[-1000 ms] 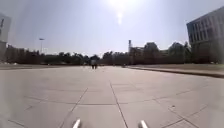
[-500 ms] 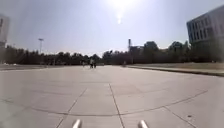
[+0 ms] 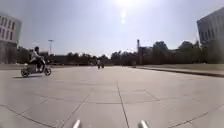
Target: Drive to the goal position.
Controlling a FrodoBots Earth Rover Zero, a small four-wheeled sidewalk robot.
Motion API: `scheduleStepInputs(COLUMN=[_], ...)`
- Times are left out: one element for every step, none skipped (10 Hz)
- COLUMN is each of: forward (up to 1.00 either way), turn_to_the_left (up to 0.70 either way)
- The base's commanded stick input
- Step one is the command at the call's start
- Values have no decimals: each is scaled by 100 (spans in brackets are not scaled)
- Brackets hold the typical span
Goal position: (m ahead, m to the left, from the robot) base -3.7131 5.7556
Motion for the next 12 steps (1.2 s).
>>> scheduleStepInputs(forward=[70,70,70,70,70,13,7,7,7,7,6,6], turn_to_the_left=[0,0,0,0,0,0,0,0,0,0,0,0])
